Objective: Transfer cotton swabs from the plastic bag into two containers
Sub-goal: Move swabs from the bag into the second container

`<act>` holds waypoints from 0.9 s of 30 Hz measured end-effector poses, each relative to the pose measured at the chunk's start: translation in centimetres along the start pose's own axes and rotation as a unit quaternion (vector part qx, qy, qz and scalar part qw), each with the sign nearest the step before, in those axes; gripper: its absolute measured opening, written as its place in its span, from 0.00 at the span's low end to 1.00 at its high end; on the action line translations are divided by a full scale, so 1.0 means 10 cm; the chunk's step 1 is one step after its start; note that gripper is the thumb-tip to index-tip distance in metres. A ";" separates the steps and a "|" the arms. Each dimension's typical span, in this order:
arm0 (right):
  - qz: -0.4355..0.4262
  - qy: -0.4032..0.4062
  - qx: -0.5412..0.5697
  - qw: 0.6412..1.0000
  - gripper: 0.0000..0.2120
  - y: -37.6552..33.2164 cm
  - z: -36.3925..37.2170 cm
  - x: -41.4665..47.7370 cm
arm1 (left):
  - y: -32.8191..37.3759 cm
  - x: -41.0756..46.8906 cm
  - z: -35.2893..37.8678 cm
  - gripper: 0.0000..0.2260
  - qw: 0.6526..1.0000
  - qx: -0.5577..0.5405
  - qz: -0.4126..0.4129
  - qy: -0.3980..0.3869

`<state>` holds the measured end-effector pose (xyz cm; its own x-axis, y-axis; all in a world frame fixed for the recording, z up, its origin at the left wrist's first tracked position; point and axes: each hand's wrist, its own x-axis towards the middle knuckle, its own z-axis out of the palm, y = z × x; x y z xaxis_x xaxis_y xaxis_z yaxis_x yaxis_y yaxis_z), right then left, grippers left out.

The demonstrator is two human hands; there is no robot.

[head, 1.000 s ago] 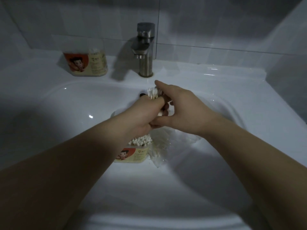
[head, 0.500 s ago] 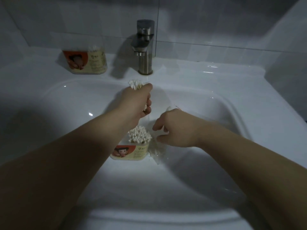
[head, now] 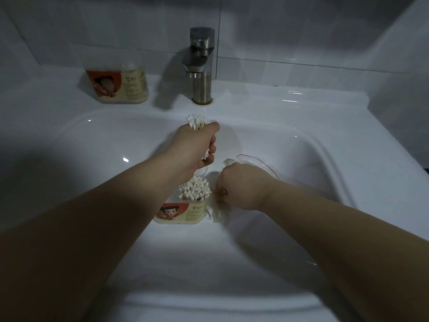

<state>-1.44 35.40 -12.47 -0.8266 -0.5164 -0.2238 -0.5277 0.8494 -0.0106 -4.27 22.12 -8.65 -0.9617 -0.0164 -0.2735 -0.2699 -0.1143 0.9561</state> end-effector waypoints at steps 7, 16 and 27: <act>0.009 -0.015 -0.022 1.000 0.05 0.02 -0.04 0.00 | 0.00 -0.01 0.00 0.11 1.000 0.024 0.007 -0.010; 0.007 0.054 -0.004 0.999 0.20 0.01 0.02 0.00 | -0.02 0.00 -0.02 0.11 0.999 0.045 0.014 -0.012; 0.003 0.089 0.060 0.994 0.17 -0.10 0.22 0.03 | -0.04 0.00 0.00 0.10 0.998 0.057 0.025 -0.019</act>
<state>-0.74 34.65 -14.67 -0.8567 -0.5137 -0.0480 -0.5047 0.8537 -0.1281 -4.20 22.16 -9.04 -0.9747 0.0180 -0.2226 -0.2226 -0.0001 0.9749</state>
